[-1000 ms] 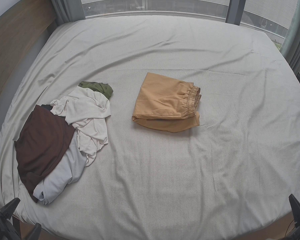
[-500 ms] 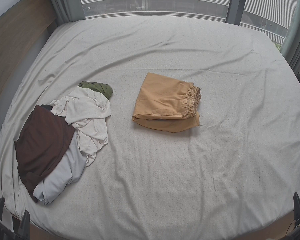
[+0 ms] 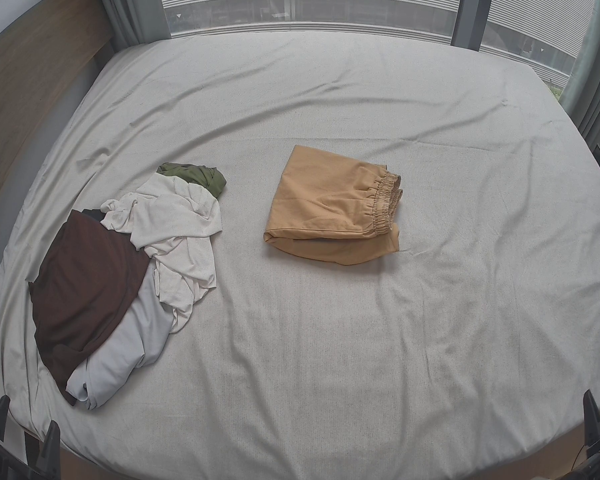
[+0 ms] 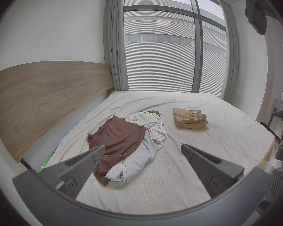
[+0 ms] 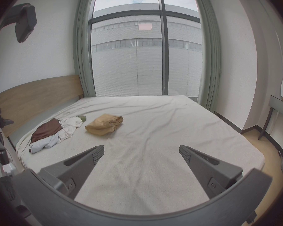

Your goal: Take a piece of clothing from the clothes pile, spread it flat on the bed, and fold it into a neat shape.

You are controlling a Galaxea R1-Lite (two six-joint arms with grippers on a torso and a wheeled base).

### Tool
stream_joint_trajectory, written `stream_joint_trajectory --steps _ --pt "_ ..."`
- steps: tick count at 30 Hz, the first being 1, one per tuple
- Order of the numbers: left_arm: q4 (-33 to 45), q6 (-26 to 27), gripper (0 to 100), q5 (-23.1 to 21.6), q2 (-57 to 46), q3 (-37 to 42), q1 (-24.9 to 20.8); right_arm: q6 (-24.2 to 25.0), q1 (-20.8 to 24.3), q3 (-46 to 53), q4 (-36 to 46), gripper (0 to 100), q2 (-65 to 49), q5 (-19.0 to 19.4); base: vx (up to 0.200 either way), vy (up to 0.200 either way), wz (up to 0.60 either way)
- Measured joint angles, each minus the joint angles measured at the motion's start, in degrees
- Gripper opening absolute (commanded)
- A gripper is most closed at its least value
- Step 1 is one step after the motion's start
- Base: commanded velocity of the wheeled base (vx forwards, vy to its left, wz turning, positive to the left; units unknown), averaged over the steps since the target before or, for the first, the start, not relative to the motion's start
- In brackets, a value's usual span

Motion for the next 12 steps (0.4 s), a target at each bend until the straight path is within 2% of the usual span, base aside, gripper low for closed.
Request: stream_joint_trajectory --steps 4,12 --pt "-0.05 0.0 100 -0.05 0.0 0.0 -0.02 -0.45 0.07 0.0 3.99 100 0.0 0.3 0.0 0.0 0.0" --pt "-0.09 0.2 100 -0.16 0.0 0.0 -0.11 -0.35 0.11 0.02 0.57 100 0.01 0.49 0.0 0.0 0.0"
